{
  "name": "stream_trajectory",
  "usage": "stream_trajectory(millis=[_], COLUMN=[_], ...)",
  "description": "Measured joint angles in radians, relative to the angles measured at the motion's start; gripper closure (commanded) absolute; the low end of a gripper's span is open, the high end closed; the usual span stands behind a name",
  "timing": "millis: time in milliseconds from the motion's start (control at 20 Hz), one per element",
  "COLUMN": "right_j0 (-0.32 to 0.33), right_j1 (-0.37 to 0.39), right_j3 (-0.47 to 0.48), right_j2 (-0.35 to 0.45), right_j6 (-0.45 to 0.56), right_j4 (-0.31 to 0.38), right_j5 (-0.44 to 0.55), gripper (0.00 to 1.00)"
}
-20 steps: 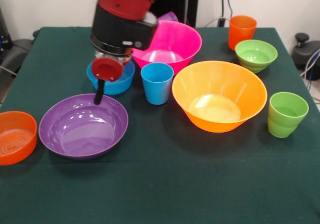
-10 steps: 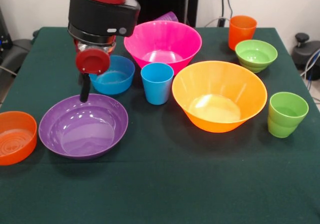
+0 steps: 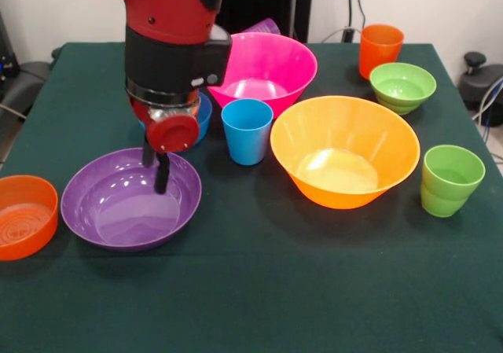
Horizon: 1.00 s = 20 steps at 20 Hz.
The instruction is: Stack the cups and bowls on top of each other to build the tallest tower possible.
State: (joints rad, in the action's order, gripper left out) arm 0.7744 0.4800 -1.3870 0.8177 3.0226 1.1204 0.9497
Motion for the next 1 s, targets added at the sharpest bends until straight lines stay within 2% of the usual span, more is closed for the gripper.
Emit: stream_trajectory(millis=[50,450,700,1000], right_j0=[0.001,0.028,0.056,0.105], right_j1=[-0.027,-0.124,-0.127,-0.112], right_j3=[0.017,0.052,0.049,0.035], right_j2=[0.009,0.037,0.052,0.063], right_j6=[0.050,0.265,0.320,0.323], right_j4=[-0.004,-0.042,-0.084,-0.120], right_j5=[0.000,0.010,0.034,0.058], gripper=[0.00,0.00,0.00,0.00])
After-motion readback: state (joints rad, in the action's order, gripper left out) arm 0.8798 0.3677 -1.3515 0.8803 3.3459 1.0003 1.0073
